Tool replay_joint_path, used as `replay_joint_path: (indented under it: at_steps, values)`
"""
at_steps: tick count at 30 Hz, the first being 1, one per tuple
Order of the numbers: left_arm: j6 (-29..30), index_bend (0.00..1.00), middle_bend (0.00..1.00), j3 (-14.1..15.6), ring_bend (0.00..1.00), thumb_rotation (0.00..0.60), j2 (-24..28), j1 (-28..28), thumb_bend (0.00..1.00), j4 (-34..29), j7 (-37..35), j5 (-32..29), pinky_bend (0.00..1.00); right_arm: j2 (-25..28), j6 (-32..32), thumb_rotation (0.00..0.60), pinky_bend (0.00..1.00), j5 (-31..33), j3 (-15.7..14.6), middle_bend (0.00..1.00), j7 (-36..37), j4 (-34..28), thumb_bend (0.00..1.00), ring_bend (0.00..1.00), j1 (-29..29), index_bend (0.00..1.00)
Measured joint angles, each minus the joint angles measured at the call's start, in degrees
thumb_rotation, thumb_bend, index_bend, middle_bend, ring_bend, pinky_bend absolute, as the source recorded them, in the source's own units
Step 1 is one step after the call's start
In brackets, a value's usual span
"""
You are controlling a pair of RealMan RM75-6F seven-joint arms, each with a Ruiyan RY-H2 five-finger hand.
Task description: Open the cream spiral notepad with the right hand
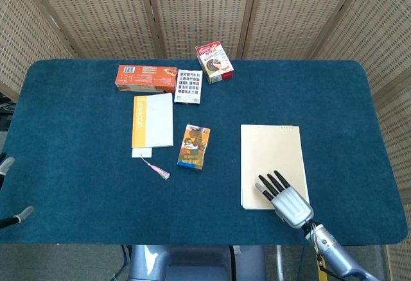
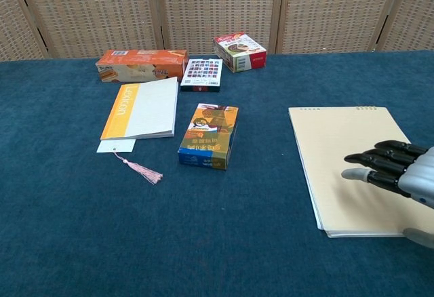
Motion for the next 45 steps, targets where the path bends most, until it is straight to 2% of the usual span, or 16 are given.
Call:
replay_joint_path:
  at_steps: [21,33,45]
  values:
    - [-0.54,0.00,0.00,0.04,0.00,0.600,0.18,-0.16,0.00,-0.09,-0.04,-0.17,0.00,-1.05,0.55,0.600,0.00,1.73,-2.03,0.00,-2.96,-0.46,0.40,0.00,0.74,0.01]
    - [-0.56,0.00,0.00,-0.02,0.00,0.600,0.29,-0.14,0.00,-0.11,-0.41,-0.33,0.00,-2.65,0.25,0.600,0.00,3.22,-2.00,0.00,-3.09,1.83,0.42,0.00,1.13,0.01]
    - [-0.65,0.00,0.00,-0.01,0.00,0.600,0.30,-0.16,0.00,-0.21,-0.33,-0.35,0.00,-3.69,1.25,0.600,0.00,4.40,-1.74,0.00,-3.55,3.10,0.52,0.00,1.52,0.01]
